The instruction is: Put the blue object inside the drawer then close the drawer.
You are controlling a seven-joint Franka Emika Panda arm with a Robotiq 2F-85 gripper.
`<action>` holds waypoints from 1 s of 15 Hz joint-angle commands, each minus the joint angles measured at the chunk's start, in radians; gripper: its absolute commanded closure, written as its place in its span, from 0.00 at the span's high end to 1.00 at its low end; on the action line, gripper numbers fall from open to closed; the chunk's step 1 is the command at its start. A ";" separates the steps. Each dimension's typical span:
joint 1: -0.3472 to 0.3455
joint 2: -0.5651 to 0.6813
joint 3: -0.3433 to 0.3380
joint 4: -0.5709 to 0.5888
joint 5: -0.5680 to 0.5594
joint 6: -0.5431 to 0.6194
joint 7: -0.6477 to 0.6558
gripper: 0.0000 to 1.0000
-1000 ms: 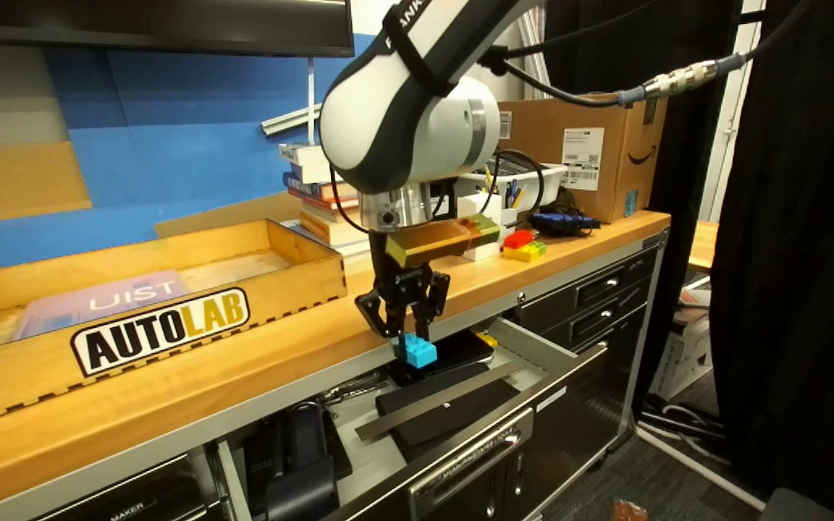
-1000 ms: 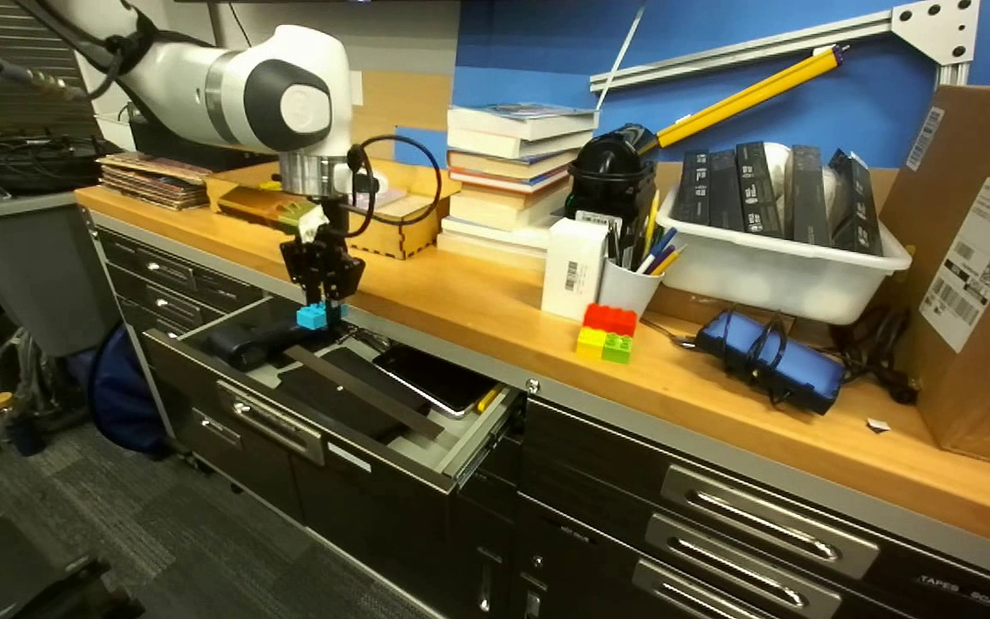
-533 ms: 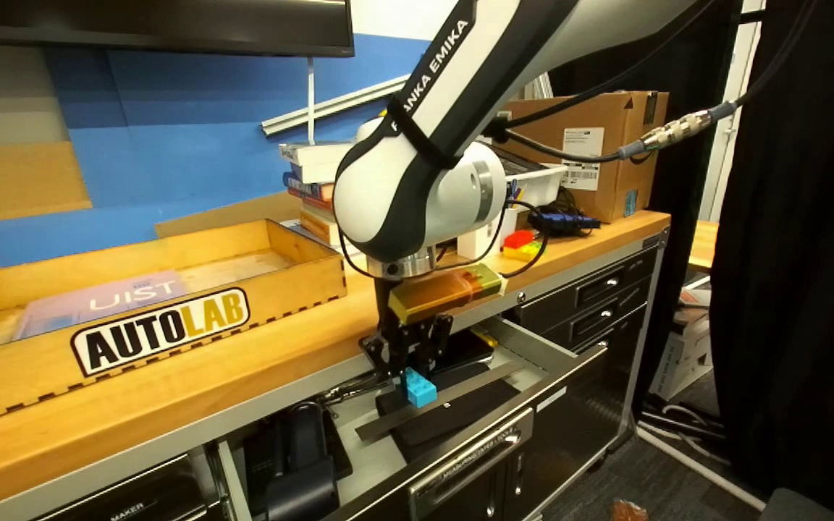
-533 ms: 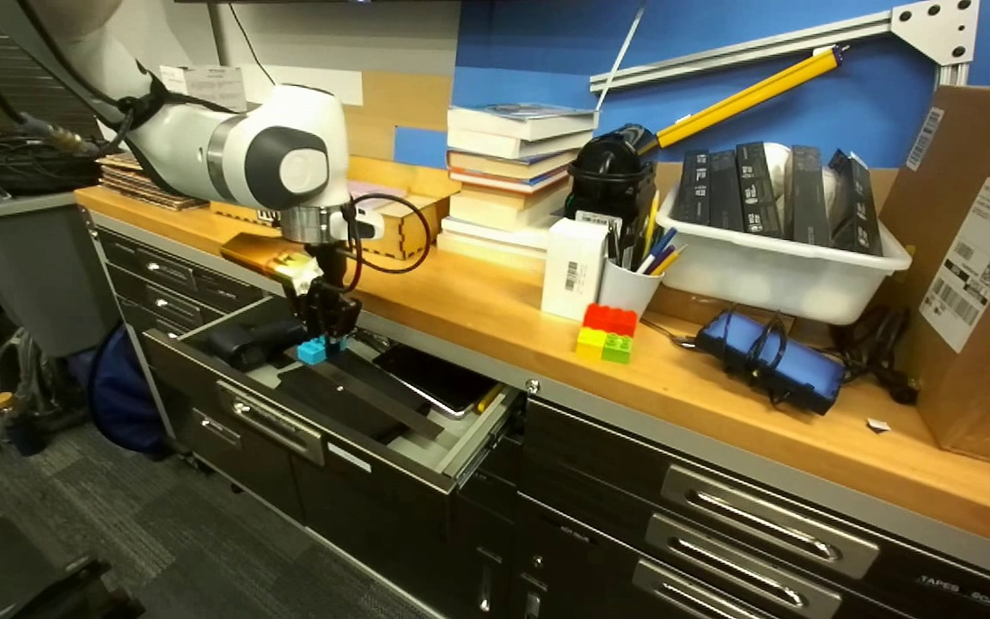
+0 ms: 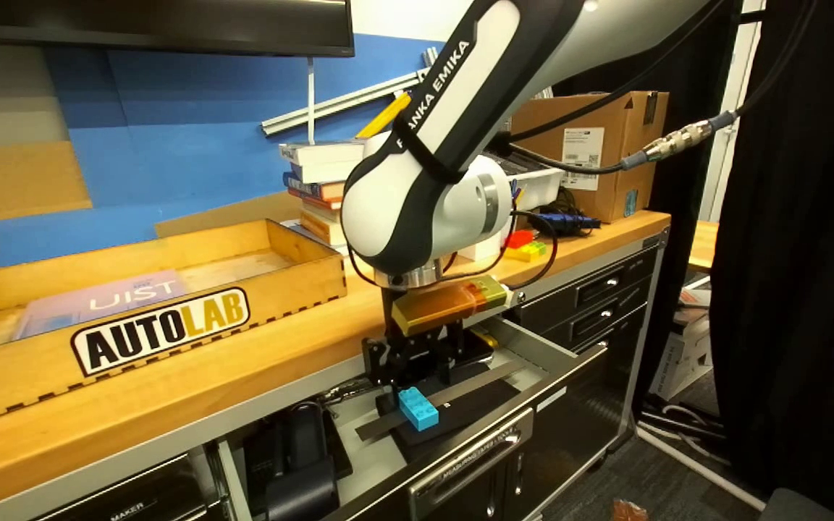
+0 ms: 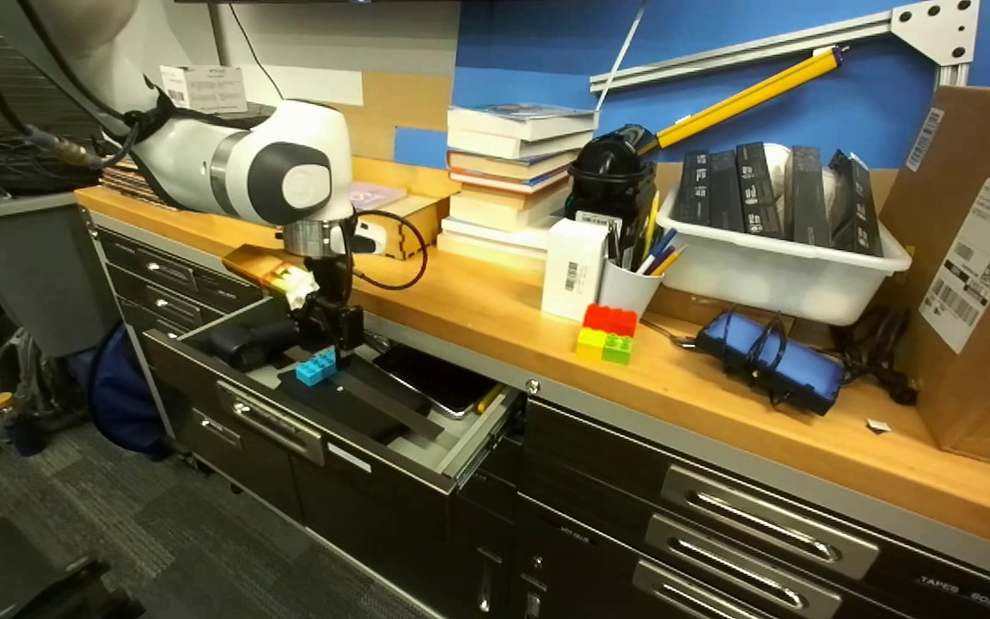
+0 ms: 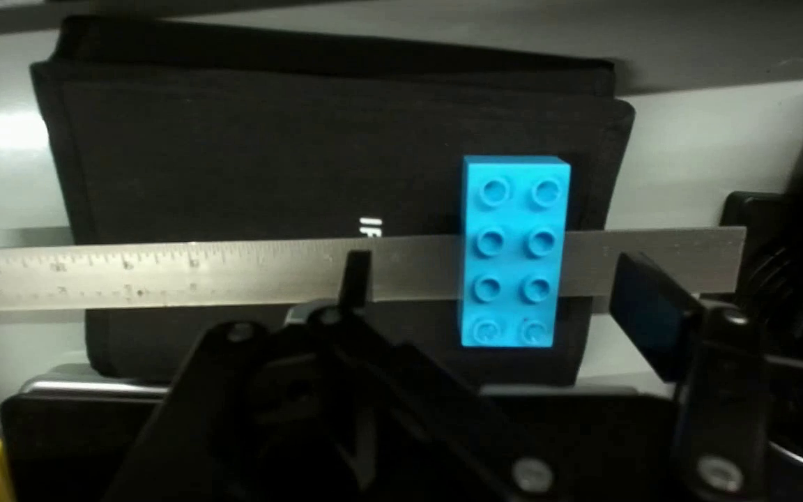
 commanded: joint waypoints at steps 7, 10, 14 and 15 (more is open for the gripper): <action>-0.033 -0.250 -0.037 -0.221 0.029 -0.024 0.031 1.00; -0.048 -0.343 -0.037 -0.287 0.034 -0.075 0.021 1.00; -0.062 -0.389 -0.032 -0.363 0.001 -0.147 0.034 1.00; -0.064 -0.384 -0.030 -0.378 -0.006 -0.138 0.040 1.00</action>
